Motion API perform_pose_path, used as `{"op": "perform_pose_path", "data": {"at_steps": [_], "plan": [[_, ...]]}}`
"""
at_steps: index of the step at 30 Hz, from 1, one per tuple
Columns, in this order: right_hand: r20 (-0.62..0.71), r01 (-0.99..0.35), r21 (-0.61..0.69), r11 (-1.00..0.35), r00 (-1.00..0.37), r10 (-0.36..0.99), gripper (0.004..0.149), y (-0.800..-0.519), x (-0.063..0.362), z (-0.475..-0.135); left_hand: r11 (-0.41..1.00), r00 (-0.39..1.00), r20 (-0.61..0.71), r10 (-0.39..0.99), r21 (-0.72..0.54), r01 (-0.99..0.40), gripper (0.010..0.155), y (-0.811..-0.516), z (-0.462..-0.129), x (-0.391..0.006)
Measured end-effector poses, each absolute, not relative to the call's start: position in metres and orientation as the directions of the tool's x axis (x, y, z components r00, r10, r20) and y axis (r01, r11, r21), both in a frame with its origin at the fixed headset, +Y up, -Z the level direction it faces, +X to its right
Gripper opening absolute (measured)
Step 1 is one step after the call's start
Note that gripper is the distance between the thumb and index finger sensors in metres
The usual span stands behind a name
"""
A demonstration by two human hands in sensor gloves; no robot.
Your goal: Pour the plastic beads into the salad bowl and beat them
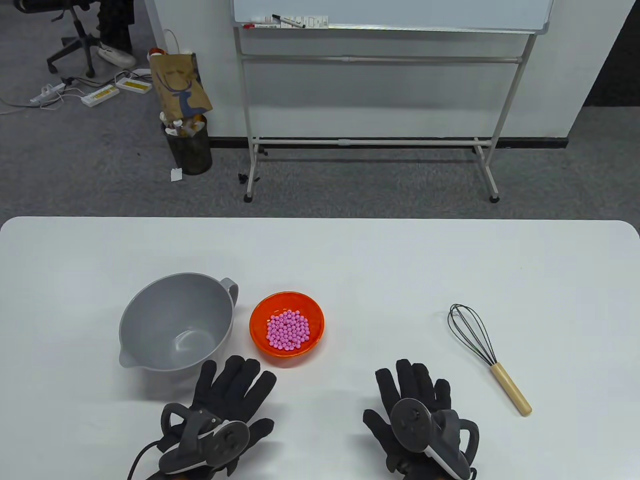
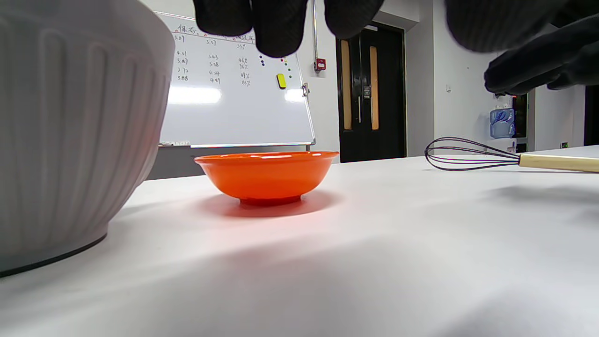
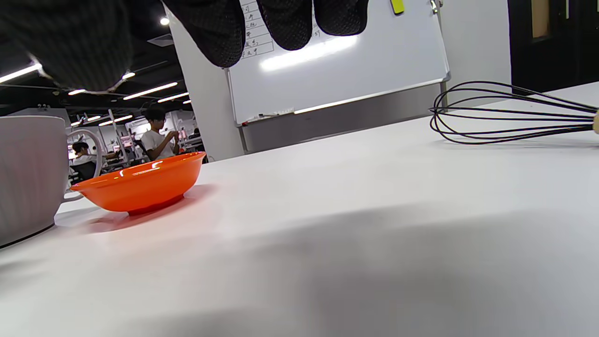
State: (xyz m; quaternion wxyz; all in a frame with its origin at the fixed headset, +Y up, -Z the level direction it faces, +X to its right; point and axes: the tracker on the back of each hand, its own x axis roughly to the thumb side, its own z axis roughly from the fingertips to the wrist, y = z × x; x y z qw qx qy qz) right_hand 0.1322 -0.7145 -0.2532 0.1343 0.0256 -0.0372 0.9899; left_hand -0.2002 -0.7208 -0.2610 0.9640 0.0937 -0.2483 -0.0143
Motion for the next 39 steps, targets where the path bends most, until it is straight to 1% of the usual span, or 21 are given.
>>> {"op": "perform_pose_path", "data": {"at_steps": [4, 6, 12, 14, 16, 19, 21, 22, 23, 29, 35, 39], "plan": [[0.053, -0.27, -0.064, -0.961, -0.962, 0.267, 0.077, -0.715, 0.133, -0.254, 0.977, 0.889, 0.452, -0.073, 0.213, -0.027, 0.079, -0.715, -0.262, -0.202], [0.05, -0.27, -0.062, -0.961, -0.962, 0.268, 0.077, -0.715, 0.134, -0.254, 0.964, 0.916, 0.395, -0.069, 0.261, -0.04, 0.08, -0.708, -0.264, -0.208], [0.033, -0.278, -0.055, -0.959, -0.96, 0.277, 0.077, -0.716, 0.137, -0.256, 0.945, 0.964, 0.264, -0.018, 0.319, -0.07, 0.081, -0.696, -0.273, -0.237], [0.03, -0.277, -0.052, -0.959, -0.961, 0.276, 0.077, -0.717, 0.138, -0.256, 0.939, 0.979, 0.204, -0.02, 0.339, -0.052, 0.08, -0.694, -0.277, -0.248], [0.027, -0.277, -0.051, -0.959, -0.961, 0.276, 0.077, -0.716, 0.138, -0.255, 0.936, 0.991, 0.127, -0.046, 0.351, -0.001, 0.08, -0.694, -0.283, -0.261], [0.023, -0.278, -0.049, -0.959, -0.961, 0.277, 0.077, -0.716, 0.138, -0.255, 0.948, 0.996, 0.051, -0.072, 0.313, 0.053, 0.075, -0.705, -0.294, -0.276], [0.021, -0.277, -0.048, -0.96, -0.961, 0.277, 0.077, -0.716, 0.139, -0.255, 0.967, 0.997, 0.043, -0.063, 0.249, 0.05, 0.066, -0.714, -0.299, -0.282], [0.018, -0.278, -0.045, -0.959, -0.961, 0.278, 0.077, -0.716, 0.139, -0.255, 0.952, 0.996, 0.041, -0.079, 0.299, 0.063, 0.063, -0.714, -0.298, -0.282], [0.017, -0.279, -0.044, -0.959, -0.96, 0.279, 0.077, -0.716, 0.139, -0.255, 0.949, 0.994, 0.044, -0.096, 0.307, 0.078, 0.061, -0.713, -0.3, -0.281], [-0.001, -0.291, -0.045, -0.956, -0.957, 0.291, 0.077, -0.717, 0.144, -0.257, 0.953, 0.998, 0.056, -0.041, 0.303, 0.022, 0.049, -0.711, -0.3, -0.282], [-0.028, -0.307, -0.046, -0.95, -0.951, 0.309, 0.077, -0.718, 0.15, -0.259, 0.949, 0.997, 0.073, -0.04, 0.316, 0.015, 0.048, -0.707, -0.299, -0.283], [-0.041, -0.315, -0.048, -0.948, -0.948, 0.316, 0.077, -0.718, 0.153, -0.26, 0.922, 0.992, 0.102, -0.077, 0.387, 0.031, 0.048, -0.691, -0.289, -0.275]]}}
